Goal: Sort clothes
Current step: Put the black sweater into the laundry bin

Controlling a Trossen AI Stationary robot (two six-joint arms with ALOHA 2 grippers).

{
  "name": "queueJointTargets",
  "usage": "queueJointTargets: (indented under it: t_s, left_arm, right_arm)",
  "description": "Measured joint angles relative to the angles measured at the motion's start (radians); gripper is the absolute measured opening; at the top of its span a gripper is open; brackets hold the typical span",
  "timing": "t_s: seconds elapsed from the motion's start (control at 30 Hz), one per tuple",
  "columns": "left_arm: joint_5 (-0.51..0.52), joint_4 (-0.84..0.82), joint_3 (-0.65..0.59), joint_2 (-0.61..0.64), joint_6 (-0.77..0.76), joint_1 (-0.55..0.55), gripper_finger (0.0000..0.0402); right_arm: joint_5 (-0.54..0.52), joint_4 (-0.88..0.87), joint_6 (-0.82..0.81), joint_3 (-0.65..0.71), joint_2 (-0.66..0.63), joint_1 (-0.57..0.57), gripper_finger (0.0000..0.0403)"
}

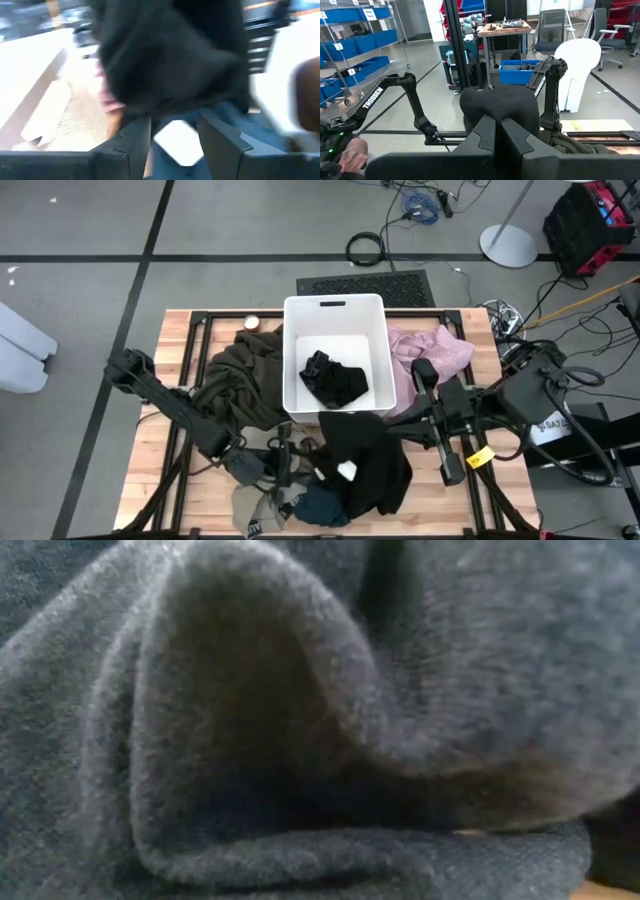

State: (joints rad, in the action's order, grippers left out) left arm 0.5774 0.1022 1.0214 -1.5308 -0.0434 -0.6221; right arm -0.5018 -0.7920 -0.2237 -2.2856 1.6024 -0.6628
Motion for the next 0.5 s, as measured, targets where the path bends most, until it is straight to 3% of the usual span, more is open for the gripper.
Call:
queueJointTargets:
  t_s: [0.1,0.3,0.5]
  left_arm:
    - [0.149,0.002,0.0,-0.009,-0.003,-0.001,0.0171]
    - [0.174,0.016,0.039,-0.006,0.017,-0.062,0.0171]
    - [0.334,0.022,0.113,-0.005,0.162,-0.162,0.0171]
  right_arm:
    - [-0.001,-0.012,-0.004,0.0,0.0,0.0,0.0]
    - [-0.001,-0.061,-0.05,0.0,0.0,0.0,0.0]
    - [-0.001,-0.072,-0.063,0.0,0.0,0.0,0.0]
